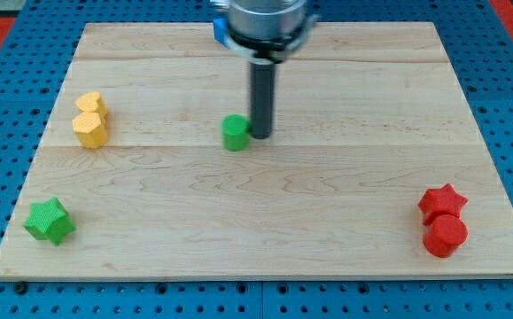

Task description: Push the green circle into the green star

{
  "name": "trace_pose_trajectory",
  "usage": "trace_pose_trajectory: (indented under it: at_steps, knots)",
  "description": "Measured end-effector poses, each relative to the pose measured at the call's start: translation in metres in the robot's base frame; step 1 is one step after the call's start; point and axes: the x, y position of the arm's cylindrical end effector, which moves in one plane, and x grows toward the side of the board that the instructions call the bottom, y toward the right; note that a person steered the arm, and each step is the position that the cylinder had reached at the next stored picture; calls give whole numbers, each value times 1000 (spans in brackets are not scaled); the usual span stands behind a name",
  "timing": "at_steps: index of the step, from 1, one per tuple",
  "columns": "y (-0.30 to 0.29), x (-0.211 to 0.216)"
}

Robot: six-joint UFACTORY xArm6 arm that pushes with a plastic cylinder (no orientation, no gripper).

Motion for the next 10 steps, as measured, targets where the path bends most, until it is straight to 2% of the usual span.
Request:
trace_pose_trajectory:
  at_steps: [1,3,5,7,10]
  knots:
    - [-77,5]
    - [-137,15]
    - [-145,18]
    - [-175,52]
    - [-147,58]
